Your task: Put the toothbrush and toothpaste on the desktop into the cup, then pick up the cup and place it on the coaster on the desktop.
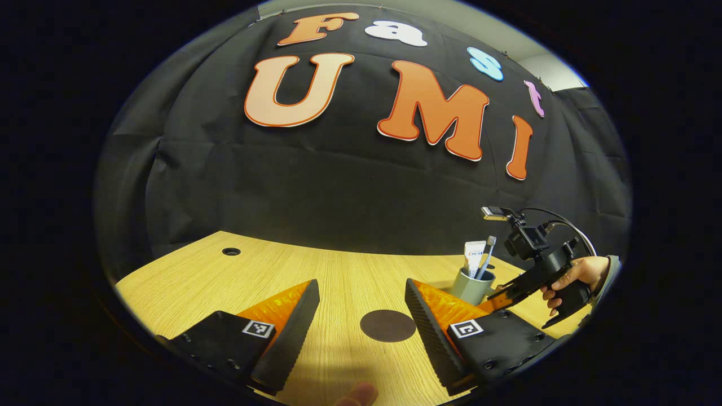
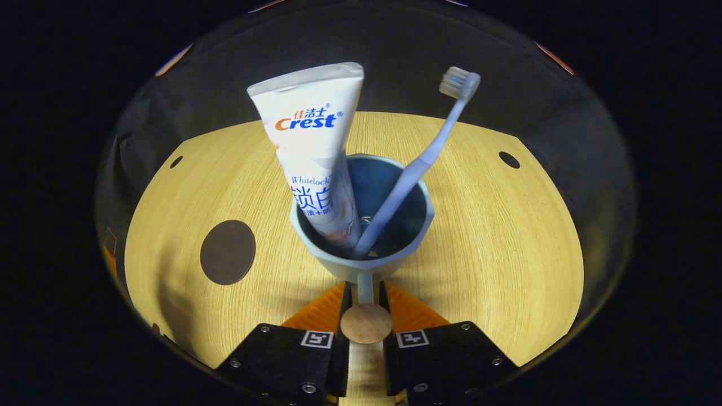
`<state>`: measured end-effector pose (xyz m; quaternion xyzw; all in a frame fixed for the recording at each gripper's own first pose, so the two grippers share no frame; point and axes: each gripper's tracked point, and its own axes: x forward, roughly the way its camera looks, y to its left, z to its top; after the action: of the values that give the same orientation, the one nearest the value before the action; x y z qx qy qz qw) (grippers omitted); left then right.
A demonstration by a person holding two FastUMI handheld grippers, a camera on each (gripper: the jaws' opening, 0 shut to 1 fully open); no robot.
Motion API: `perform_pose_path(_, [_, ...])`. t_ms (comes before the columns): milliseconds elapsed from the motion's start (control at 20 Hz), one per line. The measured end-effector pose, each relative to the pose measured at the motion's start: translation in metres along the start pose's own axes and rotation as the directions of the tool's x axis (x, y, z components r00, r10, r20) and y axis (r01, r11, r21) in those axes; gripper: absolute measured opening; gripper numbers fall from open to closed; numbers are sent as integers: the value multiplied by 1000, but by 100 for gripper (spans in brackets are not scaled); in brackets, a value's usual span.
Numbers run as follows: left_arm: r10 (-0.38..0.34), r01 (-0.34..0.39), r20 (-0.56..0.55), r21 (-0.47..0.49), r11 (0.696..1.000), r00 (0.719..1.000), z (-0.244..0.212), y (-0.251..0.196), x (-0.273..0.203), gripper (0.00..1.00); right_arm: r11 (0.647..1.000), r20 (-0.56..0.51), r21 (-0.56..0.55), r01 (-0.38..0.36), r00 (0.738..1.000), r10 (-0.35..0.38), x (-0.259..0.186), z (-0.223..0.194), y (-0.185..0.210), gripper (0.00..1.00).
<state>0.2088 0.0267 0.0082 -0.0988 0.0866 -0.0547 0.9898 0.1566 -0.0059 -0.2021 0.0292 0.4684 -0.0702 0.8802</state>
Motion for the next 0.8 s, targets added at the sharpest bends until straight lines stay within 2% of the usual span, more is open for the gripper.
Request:
perform_pose_path(300, [9, -9, 3, 1, 1000, 1000, -1, 1, 1, 97, 998, 61, -65, 14, 998, -10, 0, 7, -1, 22])
perform_pose_path(500, [19, -19, 14, 0, 1000, 1000, 1, 2, 1, 97, 999, 82, -45, -29, 996, 33, 0, 11, 3, 21])
perform_pose_path(800, [37, -37, 22, 1, 999, 999, 0, 6, 1, 97, 992, 132, -95, -78, 987, 90, 3, 18, 8, 21])
